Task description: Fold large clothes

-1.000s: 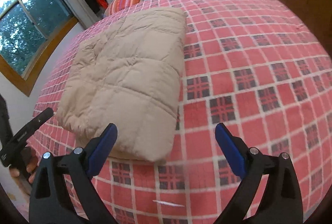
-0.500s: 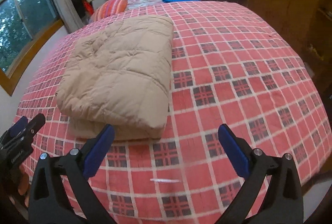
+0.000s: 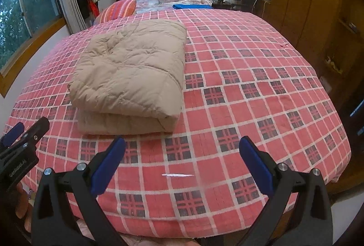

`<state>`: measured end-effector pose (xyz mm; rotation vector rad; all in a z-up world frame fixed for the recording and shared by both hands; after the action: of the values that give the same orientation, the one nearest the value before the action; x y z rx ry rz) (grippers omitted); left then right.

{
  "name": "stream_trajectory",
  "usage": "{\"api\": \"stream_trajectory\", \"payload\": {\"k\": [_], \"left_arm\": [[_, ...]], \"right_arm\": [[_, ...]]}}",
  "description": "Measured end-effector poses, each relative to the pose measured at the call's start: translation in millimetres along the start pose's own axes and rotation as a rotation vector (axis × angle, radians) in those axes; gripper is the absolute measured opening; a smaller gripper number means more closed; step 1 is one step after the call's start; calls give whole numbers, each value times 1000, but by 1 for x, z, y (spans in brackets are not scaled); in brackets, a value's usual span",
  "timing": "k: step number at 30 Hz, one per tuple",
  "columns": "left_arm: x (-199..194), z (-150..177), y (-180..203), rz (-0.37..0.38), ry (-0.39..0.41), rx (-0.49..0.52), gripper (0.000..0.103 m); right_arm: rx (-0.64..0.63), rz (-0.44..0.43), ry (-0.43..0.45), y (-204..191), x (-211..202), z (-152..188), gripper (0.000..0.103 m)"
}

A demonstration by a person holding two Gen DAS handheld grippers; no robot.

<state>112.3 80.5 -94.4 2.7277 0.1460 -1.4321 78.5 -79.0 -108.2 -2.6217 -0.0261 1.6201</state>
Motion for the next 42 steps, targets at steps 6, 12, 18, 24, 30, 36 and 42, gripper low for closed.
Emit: {"api": "stream_trajectory", "payload": {"k": [6, 12, 18, 24, 30, 36, 42], "left_arm": [[-9, 8, 0, -5, 7, -3, 92], [-13, 14, 1, -7, 10, -1, 92], [-20, 18, 0, -15, 27, -2, 92], [-22, 20, -1, -24, 30, 4, 92], [-21, 21, -3, -28, 28, 4, 92], [-19, 21, -4, -26, 22, -2, 92], [-18, 21, -6, -26, 23, -2, 92]], "right_arm": [[-6, 14, 21, -1, -9, 7, 100], [-13, 17, 40, -4, -17, 14, 100], [-23, 27, 52, -5, -23, 16, 100], [-22, 23, 55, -3, -24, 16, 100], [-28, 6, 48, -7, -23, 16, 100], [-28, 8, 45, -8, -22, 16, 100], [-26, 8, 46, -7, -21, 15, 100]]}}
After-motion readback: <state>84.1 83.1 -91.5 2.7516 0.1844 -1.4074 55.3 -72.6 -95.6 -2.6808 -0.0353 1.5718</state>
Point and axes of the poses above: each gripper's, at about its wrist camera, not at the fingertips, and x roughly the way its jaws point, y to its right, z to its underside, the point moved 7 cm from there along x, roughly the way its jaws point, and after that the axes turned 12 degrees about -y, right-handed, at the moved point
